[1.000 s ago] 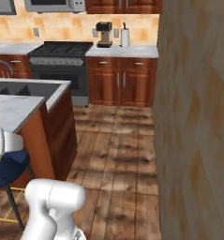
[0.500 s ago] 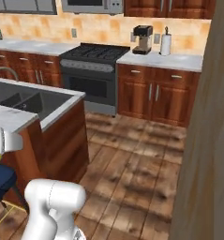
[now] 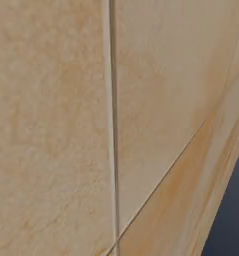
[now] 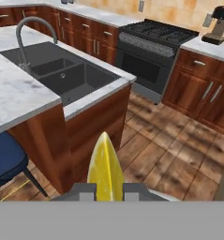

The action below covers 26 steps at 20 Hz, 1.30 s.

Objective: Grab the lemon wedges from the fridge, place them in the blender, close the lid, and turn on the blender to create a marinade.

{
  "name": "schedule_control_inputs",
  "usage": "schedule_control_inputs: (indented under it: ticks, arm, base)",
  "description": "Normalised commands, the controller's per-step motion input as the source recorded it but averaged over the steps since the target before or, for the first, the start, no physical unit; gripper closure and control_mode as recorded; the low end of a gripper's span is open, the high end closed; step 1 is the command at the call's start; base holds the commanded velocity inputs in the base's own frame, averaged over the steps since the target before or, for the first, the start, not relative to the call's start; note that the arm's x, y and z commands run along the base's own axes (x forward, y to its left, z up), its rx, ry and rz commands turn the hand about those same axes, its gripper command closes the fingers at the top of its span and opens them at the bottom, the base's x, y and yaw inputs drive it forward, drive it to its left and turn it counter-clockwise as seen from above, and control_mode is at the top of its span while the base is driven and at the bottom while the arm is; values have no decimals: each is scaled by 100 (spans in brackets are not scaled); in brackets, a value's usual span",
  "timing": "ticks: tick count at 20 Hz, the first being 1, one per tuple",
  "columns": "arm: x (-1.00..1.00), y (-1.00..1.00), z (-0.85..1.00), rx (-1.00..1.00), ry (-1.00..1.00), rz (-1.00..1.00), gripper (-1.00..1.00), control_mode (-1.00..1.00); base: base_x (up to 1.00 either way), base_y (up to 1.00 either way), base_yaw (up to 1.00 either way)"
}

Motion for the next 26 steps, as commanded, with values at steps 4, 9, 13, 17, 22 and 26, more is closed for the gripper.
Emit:
schedule_control_inputs:
  ticks: [4,9,13,17,22,26]
  arm:
    - [0,0,0,0,0,0,100,100]
    - [0,0,0,0,0,0,100,100]
    - [0,0,0,0,0,0,100,100]
    - [0,0,0,0,0,0,100,100]
    - [0,0,0,0,0,0,100,100]
    - [0,0,0,0,0,0,100,100]
  base:
    - [99,-89,38]
    - [79,-100,34]
    - [42,-100,30]
    - [-34,-100,19]
    - [-7,-85,-22]
    - [30,-81,-62]
